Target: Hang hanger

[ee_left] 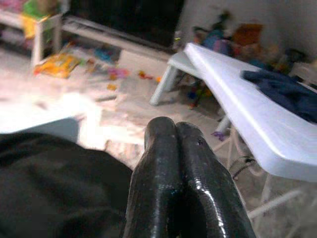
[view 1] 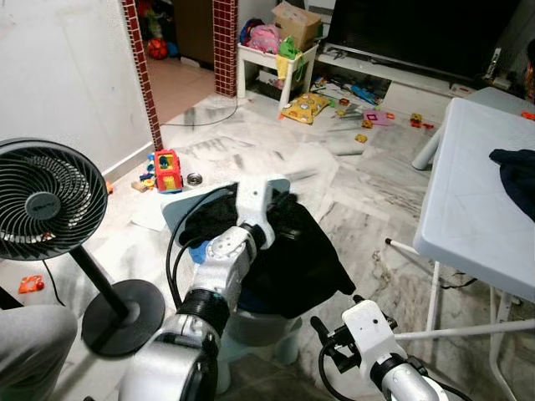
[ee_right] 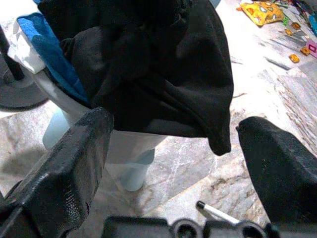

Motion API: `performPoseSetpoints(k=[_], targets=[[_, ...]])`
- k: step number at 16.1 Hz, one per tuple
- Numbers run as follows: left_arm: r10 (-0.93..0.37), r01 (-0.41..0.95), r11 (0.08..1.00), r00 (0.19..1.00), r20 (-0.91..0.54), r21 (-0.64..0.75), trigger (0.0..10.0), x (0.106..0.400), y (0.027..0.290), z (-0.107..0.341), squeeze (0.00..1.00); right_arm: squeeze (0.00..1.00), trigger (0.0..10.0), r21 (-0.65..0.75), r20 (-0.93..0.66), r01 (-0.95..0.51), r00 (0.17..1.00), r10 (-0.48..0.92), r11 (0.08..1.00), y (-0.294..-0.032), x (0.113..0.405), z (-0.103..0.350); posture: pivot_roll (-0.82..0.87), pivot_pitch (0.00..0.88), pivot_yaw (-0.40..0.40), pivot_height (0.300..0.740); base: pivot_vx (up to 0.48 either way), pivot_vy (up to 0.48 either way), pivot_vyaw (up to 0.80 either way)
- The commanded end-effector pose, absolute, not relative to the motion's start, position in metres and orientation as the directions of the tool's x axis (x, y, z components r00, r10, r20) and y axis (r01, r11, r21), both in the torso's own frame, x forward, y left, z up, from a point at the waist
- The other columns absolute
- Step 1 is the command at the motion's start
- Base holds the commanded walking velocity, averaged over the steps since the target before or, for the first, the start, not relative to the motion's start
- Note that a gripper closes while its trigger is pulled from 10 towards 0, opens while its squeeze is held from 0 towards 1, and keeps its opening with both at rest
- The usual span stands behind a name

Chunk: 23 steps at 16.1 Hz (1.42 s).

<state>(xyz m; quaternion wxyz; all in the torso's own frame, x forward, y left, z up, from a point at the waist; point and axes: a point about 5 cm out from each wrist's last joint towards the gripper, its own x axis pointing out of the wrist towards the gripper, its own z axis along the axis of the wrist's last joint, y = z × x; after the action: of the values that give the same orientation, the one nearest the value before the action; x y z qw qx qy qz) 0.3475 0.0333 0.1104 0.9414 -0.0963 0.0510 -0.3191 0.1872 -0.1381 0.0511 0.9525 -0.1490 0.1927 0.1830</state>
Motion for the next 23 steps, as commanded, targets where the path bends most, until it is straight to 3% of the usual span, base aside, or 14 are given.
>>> performPoseSetpoints(k=[1,3,4,5,7,9,11,13,19,23], targets=[[-0.643,0.622,0.754,0.765,-0.044,-0.213,0.0,0.34,0.027,0.104,0.0,0.0,10.0,-0.226,-0.418,-0.394,0.865,0.277,0.891,-0.142,0.188,0.052,0.01,0.002,-0.08,0.74,0.0,0.0,0.0],[-0.62,0.603,0.778,0.783,-0.055,-0.179,10.0,0.335,0.033,0.099,0.0,0.0,10.0,-0.226,-0.42,-0.397,0.864,0.278,0.89,-0.142,0.188,0.052,0.01,0.003,-0.083,0.74,0.0,0.0,0.0],[-0.614,0.594,0.78,0.788,-0.052,-0.196,10.0,0.334,0.034,0.099,0.05,0.0,10.0,-0.227,-0.421,-0.398,0.863,0.279,0.889,-0.142,0.188,0.052,0.01,0.002,-0.083,0.74,0.0,0.0,0.0],[-0.606,0.592,0.786,0.795,-0.032,-0.176,10.0,0.325,0.034,0.102,1.0,0.0,10.0,-0.228,-0.423,-0.399,0.862,0.279,0.888,-0.143,0.187,0.051,0.01,0.0,-0.084,0.74,0.0,0.0,0.0],[-0.542,0.528,0.833,0.839,-0.056,-0.165,10.0,0.32,0.039,0.099,1.0,0.0,10.0,-0.227,-0.423,-0.404,0.861,0.284,0.886,-0.142,0.188,0.051,0.02,0.0,-0.087,0.74,0.0,0.0,0.0],[-0.494,0.456,0.854,0.861,-0.118,-0.25,10.0,0.32,0.048,0.088,1.0,0.0,10.0,-0.227,-0.422,-0.41,0.859,0.291,0.883,-0.141,0.189,0.051,0.02,0.0,-0.094,0.74,0.0,0.0,0.0],[-0.376,0.323,0.91,0.907,-0.191,-0.26,10.0,0.325,0.057,0.082,1.0,0.0,10.0,-0.229,-0.422,-0.417,0.857,0.296,0.879,-0.14,0.191,0.051,0.03,0.0,-0.095,0.74,0.0,0.0,0.0],[-0.32,0.269,0.939,0.912,-0.256,-0.215,10.0,0.324,0.043,0.078,1.0,0.0,10.0,-0.232,-0.418,-0.417,0.858,0.297,0.879,-0.14,0.193,0.052,0.02,0.0,-0.095,0.74,0.0,0.0,0.0],[-0.269,0.259,0.963,0.895,-0.356,-0.076,10.0,0.316,0.003,0.071,1.0,0.0,10.0,-0.237,-0.416,-0.418,0.859,0.298,0.877,-0.139,0.193,0.053,0.0,0.0,-0.083,0.74,0.0,0.0,0.0],[-0.355,0.346,0.935,0.898,-0.26,-0.081,10.0,0.313,-0.008,0.083,1.0,0.0,10.0,-0.235,-0.42,-0.419,0.858,0.297,0.877,-0.138,0.192,0.052,0.0,0.0,-0.083,0.74,0.0,0.0,0.0]])
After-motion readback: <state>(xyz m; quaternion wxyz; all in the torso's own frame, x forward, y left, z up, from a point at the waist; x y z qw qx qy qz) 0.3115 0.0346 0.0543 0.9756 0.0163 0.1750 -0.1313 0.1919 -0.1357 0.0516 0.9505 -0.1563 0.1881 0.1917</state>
